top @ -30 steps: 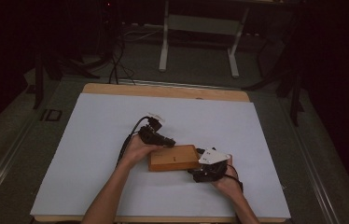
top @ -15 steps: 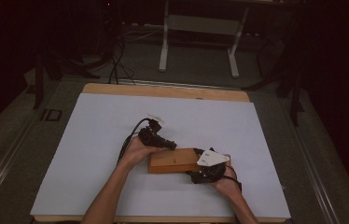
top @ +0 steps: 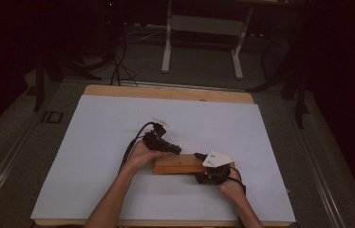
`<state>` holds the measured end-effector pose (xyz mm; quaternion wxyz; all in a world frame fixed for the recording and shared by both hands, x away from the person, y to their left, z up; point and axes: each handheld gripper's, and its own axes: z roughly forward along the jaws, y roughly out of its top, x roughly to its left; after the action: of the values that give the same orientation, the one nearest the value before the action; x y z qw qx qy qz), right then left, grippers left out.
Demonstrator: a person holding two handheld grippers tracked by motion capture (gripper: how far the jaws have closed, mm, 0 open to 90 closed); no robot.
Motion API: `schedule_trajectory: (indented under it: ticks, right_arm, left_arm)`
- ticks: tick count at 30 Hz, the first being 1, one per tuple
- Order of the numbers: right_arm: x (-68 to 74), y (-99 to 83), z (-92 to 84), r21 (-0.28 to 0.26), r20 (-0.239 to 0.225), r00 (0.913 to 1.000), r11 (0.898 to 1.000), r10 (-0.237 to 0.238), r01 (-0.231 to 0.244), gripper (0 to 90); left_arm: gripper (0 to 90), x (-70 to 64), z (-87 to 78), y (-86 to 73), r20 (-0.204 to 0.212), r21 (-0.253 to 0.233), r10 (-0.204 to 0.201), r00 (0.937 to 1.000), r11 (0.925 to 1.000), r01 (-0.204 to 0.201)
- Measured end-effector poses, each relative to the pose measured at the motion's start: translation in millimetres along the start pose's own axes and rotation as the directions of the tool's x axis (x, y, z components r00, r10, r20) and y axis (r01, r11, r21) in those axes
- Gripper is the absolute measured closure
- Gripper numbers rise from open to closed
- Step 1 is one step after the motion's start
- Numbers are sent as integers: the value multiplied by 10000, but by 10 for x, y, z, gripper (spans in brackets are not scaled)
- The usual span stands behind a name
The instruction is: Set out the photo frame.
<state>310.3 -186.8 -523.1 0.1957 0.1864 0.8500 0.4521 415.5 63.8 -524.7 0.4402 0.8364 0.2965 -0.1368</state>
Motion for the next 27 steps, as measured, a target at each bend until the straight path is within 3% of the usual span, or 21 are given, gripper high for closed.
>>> schedule_trajectory:
  ticks: [6, 15, 20, 27]
  right_arm:
    - [-25, 5, -19, -126, -199, 9995, 9996, 251, -254, 437]
    - [-40, 7, -23, -195, -286, 9989, 9991, 379, -385, 448]
    - [-45, 9, -26, -207, -308, 9985, 9988, 445, -451, 452]
    - [-56, 12, -27, -244, -366, 9979, 9982, 542, -551, 458]
  left_arm:
    - [737, -15, -63, -22, -33, -262, 59, 10000, 9996, -60]
    - [676, -89, -236, -88, -785, -816, 374, 9962, 9957, -439]
    - [655, -114, -323, -154, -1249, -1080, 634, 9901, 9912, -771]
    - [655, -172, -456, -265, -2027, -1338, 1011, 9740, 9825, -1299]
